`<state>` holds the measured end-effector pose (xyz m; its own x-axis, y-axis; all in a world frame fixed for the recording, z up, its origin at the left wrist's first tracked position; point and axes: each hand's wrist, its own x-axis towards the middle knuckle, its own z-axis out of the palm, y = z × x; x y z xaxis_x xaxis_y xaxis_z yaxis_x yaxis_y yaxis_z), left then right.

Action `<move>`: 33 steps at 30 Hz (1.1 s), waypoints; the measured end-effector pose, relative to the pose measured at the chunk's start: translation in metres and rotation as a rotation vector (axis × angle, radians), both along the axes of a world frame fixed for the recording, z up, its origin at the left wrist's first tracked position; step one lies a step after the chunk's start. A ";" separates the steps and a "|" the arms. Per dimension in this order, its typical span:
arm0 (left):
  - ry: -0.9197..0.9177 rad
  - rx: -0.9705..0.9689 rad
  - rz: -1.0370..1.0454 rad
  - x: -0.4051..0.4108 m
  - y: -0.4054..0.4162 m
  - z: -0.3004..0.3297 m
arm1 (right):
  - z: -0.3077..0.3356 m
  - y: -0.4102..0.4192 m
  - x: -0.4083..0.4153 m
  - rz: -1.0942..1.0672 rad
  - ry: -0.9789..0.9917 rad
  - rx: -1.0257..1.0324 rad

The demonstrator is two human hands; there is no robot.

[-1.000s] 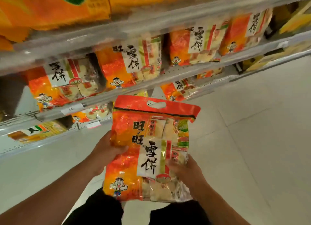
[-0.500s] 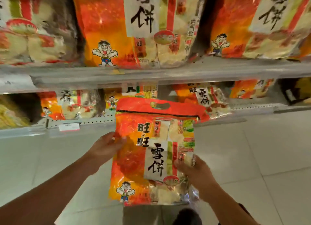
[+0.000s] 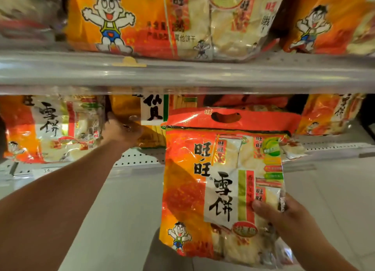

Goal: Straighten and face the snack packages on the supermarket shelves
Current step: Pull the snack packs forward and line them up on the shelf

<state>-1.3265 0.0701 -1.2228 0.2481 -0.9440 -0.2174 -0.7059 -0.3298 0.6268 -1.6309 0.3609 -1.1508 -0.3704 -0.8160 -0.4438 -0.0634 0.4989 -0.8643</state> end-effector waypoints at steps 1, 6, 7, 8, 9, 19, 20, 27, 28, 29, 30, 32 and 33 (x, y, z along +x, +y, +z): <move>-0.007 0.029 0.041 -0.001 -0.003 0.000 | -0.001 0.002 -0.003 0.002 0.009 0.012; 0.109 0.069 -0.019 -0.003 -0.006 -0.003 | -0.014 0.000 -0.010 0.025 -0.050 0.035; 0.181 0.051 -0.010 -0.005 -0.002 -0.002 | -0.017 -0.002 -0.009 0.035 -0.090 0.038; 0.270 0.025 -0.004 -0.007 0.003 0.000 | -0.018 -0.005 -0.008 0.046 -0.130 0.039; 0.369 -0.006 -0.006 -0.008 0.009 0.003 | -0.021 -0.008 -0.008 0.064 -0.158 0.031; 0.774 -0.065 0.105 0.076 0.089 0.053 | -0.026 -0.064 -0.012 0.090 -0.225 -0.004; 0.766 -0.066 0.136 0.090 0.101 0.054 | -0.024 -0.075 -0.011 0.079 -0.252 0.007; 0.782 -0.059 0.377 0.162 0.206 0.050 | -0.004 -0.141 0.018 0.066 -0.269 -0.011; 0.788 -0.061 0.405 0.168 0.222 0.048 | -0.003 -0.151 0.026 0.072 -0.236 -0.013; 0.785 -0.061 0.432 0.172 0.237 0.046 | -0.004 -0.163 0.032 0.065 -0.236 -0.020; 0.778 -0.060 0.463 0.175 0.252 0.045 | -0.006 -0.176 0.039 0.062 -0.266 -0.032; 0.777 -0.065 0.528 0.180 0.278 0.041 | -0.007 -0.197 0.051 0.057 -0.298 -0.060; 0.786 -0.071 0.555 0.181 0.290 0.039 | -0.010 -0.209 0.057 0.059 -0.273 -0.078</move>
<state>-1.1457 0.3598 -1.1840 0.4711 -0.7535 -0.4587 0.1690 -0.4333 0.8853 -1.5737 0.1523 -1.1610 -0.1968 -0.8680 -0.4559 0.1494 0.4330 -0.8889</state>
